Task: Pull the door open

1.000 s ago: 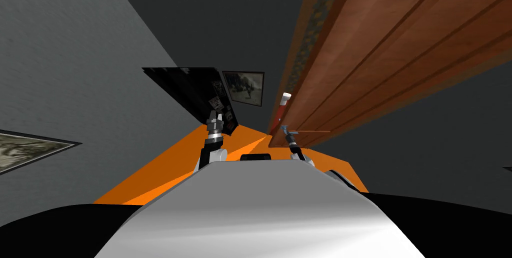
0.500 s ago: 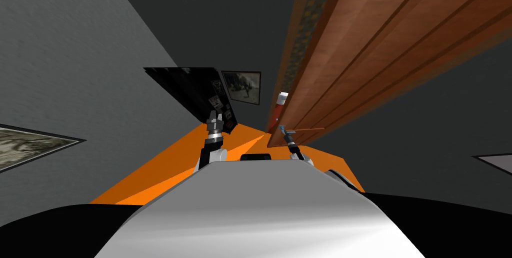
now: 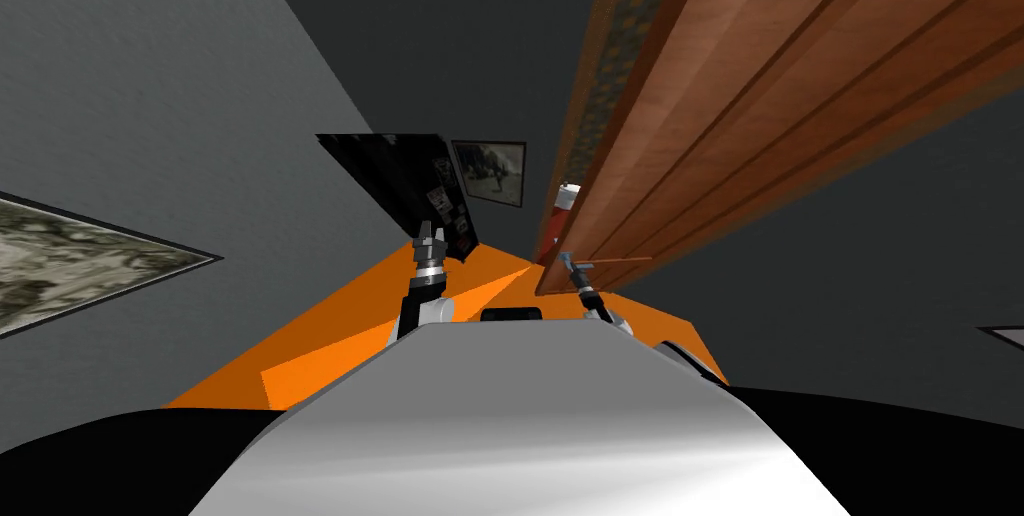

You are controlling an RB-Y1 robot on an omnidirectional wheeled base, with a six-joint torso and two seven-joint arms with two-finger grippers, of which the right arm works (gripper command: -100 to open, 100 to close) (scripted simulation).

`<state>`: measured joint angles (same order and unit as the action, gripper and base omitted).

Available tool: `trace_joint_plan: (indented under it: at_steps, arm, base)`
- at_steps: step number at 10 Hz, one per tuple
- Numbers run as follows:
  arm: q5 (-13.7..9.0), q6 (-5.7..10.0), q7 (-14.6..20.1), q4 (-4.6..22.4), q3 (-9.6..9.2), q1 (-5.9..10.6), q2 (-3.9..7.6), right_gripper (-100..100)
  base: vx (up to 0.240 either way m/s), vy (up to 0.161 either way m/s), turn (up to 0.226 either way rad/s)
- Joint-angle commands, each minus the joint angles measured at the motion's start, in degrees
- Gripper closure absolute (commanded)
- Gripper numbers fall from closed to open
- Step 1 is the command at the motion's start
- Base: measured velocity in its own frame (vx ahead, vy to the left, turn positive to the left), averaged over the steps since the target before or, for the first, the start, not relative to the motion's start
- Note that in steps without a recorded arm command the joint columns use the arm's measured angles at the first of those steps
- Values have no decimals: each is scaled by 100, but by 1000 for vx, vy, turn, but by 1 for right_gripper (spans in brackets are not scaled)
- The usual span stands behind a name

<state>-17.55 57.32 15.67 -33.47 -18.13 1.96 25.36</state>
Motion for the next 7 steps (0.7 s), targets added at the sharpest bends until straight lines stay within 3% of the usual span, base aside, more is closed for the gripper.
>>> trace_joint_plan:
  at_steps: [1, 7]
  arm:
    - [-11, 160, 79, 93, -62, -52, 34, 100]
    - [-158, 813, 421, 388, -225, -375, 396, 100]
  base:
    - [-133, -26, 145]
    - [-168, -57, 200]
